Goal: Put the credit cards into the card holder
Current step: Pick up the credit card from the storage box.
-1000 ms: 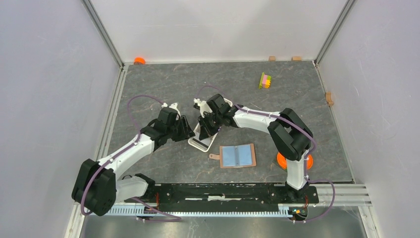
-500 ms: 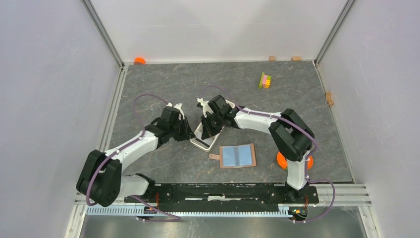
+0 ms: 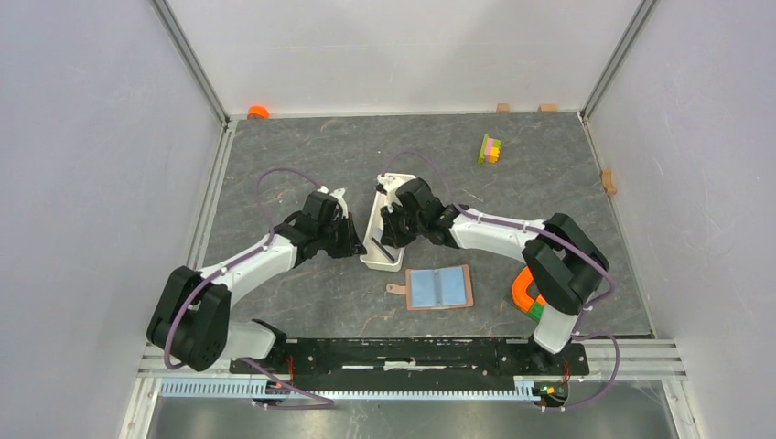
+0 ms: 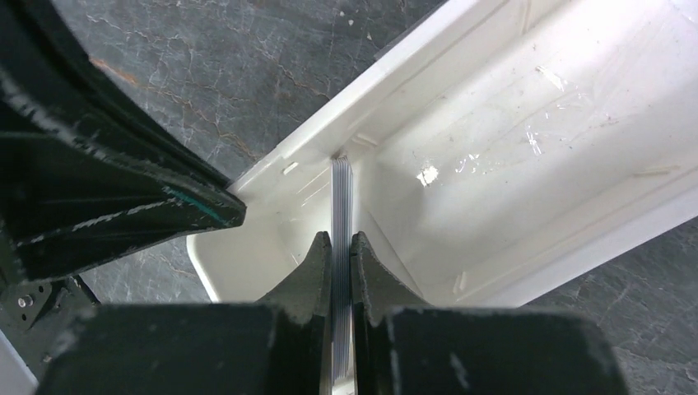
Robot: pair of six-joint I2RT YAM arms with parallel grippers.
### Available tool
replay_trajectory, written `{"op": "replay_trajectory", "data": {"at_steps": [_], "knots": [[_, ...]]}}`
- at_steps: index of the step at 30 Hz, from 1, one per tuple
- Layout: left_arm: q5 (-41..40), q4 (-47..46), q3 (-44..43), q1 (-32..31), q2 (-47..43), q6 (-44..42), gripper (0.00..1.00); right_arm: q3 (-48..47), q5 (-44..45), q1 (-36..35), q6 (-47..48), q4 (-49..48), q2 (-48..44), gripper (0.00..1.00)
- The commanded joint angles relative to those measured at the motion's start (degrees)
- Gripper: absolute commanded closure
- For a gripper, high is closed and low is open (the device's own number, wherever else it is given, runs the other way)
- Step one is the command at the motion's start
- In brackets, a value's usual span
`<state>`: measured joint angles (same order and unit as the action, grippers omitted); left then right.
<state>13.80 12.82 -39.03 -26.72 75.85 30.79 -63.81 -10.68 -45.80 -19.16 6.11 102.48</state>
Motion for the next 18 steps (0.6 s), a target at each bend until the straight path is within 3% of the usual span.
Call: {"op": "replay_trajectory", "data": {"at_steps": [1,18], "knots": [[-0.7,0.1,-3.7,0.6,1.4,-3.0,0.96,3.6,-1.0,-0.7,4.6,-3.9,-4.6,1.0],[-1.3,-1.3,-6.8,0.5,4.6,-7.5,0.98,6.8,1.6,-6.7,4.1,-5.6,-3.0,1.0]]}}
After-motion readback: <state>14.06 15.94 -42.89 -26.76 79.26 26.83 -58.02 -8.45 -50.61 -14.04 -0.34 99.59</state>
